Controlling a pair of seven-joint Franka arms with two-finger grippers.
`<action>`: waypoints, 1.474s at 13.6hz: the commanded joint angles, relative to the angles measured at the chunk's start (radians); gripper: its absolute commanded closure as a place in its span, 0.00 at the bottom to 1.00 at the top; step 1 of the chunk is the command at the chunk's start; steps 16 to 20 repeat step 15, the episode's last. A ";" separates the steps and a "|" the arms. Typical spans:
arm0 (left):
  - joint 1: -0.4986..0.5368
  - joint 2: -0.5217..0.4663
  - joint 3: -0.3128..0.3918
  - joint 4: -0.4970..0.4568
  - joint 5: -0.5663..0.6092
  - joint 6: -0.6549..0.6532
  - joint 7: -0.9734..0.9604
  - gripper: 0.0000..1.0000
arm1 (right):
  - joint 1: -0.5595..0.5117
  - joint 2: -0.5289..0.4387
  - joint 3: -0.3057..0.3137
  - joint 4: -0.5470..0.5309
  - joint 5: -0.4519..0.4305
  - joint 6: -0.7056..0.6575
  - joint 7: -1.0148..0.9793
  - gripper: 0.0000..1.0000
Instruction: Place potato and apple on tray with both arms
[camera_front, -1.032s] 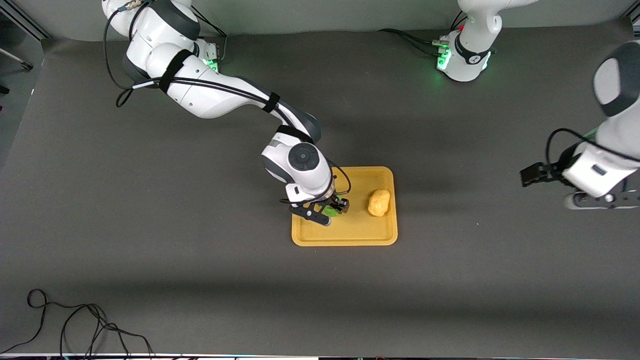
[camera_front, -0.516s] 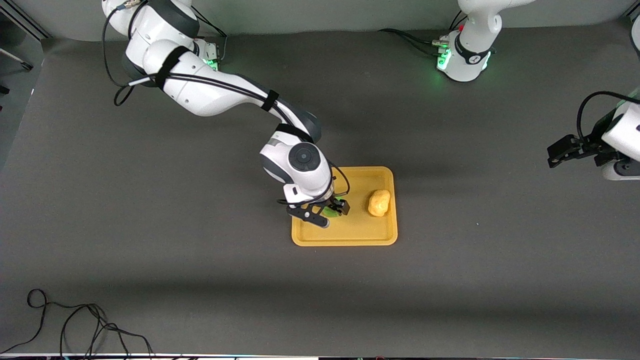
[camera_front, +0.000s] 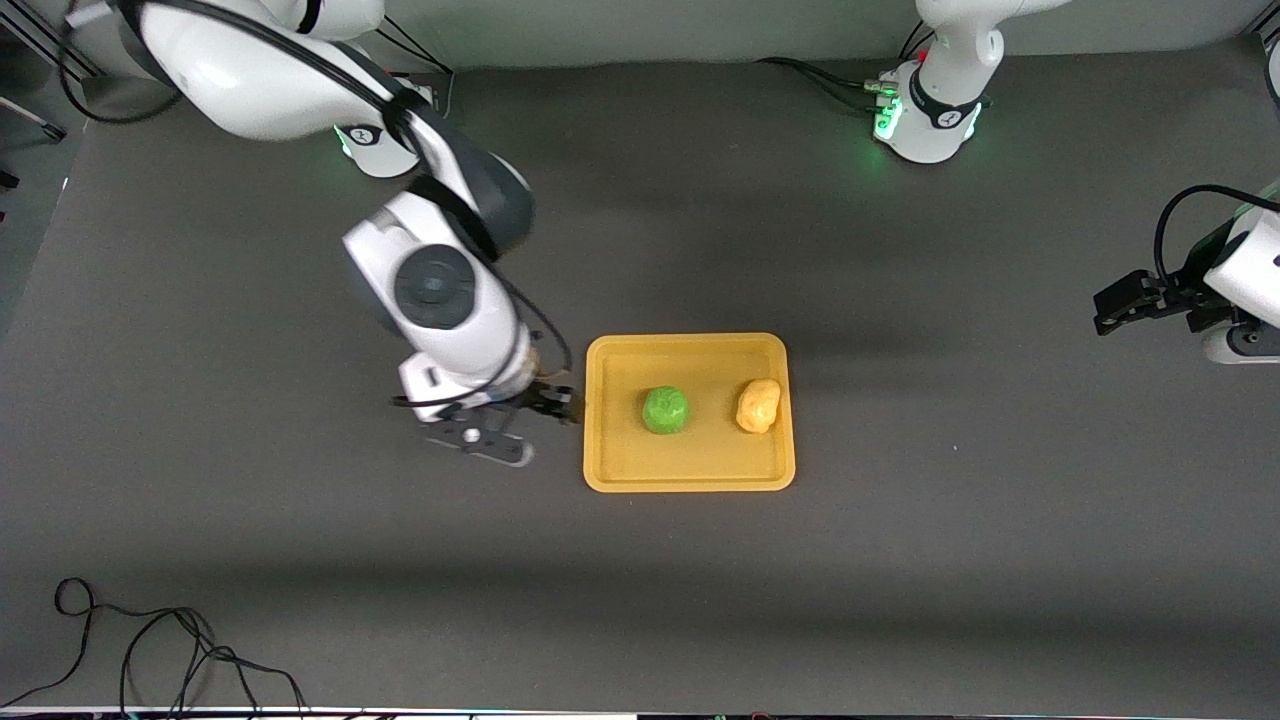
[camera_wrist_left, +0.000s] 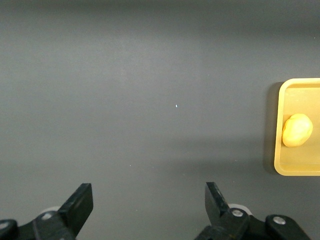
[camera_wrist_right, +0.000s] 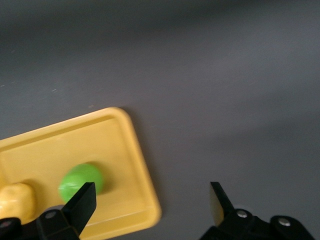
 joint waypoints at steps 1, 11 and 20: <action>-0.006 0.000 0.003 0.017 -0.010 -0.021 0.016 0.00 | 0.002 -0.251 -0.183 -0.263 0.093 0.040 -0.218 0.00; -0.003 -0.011 0.001 0.008 -0.010 -0.011 0.016 0.00 | 0.007 -0.595 -0.656 -0.440 0.282 -0.088 -0.759 0.00; -0.005 -0.012 0.001 0.009 -0.010 -0.009 0.015 0.00 | 0.008 -0.597 -0.657 -0.437 0.295 -0.079 -0.761 0.00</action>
